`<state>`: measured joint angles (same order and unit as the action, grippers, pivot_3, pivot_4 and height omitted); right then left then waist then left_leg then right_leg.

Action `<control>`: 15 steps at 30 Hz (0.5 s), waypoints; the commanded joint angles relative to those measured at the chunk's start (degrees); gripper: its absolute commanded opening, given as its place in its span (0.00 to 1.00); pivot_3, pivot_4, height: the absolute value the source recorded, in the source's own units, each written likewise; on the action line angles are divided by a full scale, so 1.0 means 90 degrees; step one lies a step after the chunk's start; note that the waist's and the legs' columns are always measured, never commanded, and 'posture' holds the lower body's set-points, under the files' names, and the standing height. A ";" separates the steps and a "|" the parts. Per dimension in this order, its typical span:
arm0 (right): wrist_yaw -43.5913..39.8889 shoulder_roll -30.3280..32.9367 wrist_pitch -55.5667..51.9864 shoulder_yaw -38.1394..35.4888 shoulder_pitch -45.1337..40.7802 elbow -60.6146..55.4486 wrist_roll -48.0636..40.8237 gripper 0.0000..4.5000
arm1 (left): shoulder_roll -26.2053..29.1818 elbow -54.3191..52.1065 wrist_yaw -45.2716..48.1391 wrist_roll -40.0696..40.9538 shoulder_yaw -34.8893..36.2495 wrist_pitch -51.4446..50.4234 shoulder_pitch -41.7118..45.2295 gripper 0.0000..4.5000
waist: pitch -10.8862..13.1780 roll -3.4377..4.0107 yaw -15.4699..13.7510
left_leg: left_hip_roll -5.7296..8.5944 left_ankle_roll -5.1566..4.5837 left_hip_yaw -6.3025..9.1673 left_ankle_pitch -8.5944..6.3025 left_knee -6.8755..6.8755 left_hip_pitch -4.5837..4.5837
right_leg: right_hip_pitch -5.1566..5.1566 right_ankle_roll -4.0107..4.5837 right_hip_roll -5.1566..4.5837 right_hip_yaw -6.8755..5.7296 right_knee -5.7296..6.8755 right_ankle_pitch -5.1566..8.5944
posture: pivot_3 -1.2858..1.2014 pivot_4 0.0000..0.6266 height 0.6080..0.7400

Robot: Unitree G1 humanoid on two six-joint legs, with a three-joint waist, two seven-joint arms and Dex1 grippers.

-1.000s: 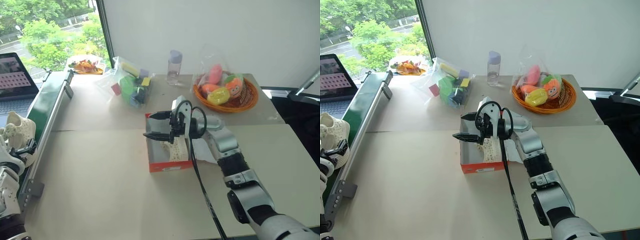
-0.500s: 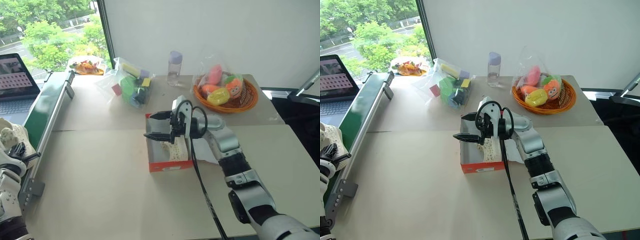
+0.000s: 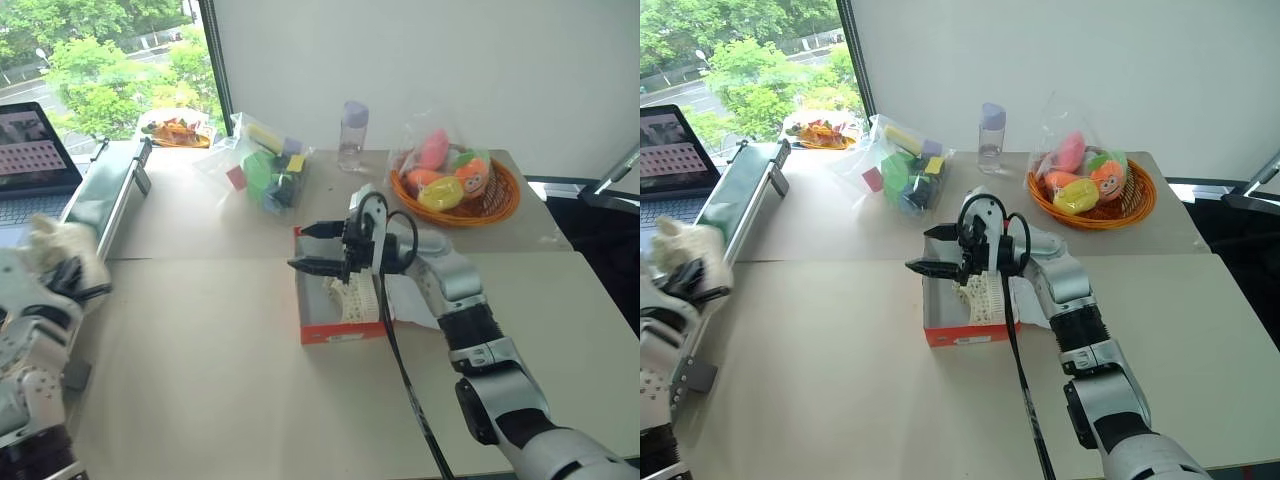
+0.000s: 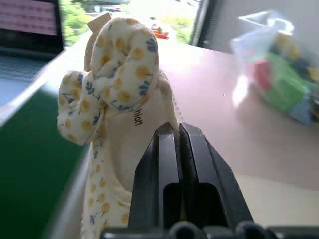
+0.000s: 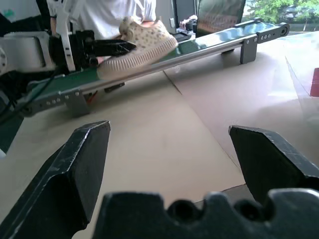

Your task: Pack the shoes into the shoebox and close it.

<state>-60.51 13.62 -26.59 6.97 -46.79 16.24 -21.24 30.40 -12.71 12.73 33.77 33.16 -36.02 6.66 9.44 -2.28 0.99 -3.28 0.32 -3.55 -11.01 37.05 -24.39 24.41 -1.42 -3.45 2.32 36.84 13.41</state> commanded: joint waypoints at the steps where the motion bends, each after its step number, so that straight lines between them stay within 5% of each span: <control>1: 0.0602 0.0058 -0.0437 -0.0435 -0.0283 0.0024 -0.0121 1.00 | -0.0095 -0.0785 0.0021 0.0332 -0.0359 -0.0302 0.0167 0.03 | 0.0000 -0.0001 0.0030 | -0.0004 -0.0001 -0.0001 0.0001 -0.0005 0.0000 | 0.0003 0.0002 0.0004 0.0001 -0.0001 0.0001 | 0.52 0.24 1.00; 15: 0.3041 -0.0181 -0.3977 -0.2253 -0.1218 0.0865 -0.1180 1.00 | -0.0507 -0.1713 0.0152 0.0528 -0.2501 -0.1038 0.1619 0.03 | 0.0002 -0.0005 0.0002 | -0.0002 -0.0006 0.0003 0.0005 -0.0008 -0.0015 | 0.0012 0.0004 0.0019 0.0008 -0.0002 0.0003 | 0.52 0.24 1.00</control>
<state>-34.89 12.09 -59.32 -9.46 -54.91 24.42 -28.54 24.99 -24.52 12.62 38.29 11.94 -45.52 18.93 9.46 -2.32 1.00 -3.29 0.26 -3.51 -10.97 36.98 -24.54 24.52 -1.39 -3.28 2.39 36.80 13.43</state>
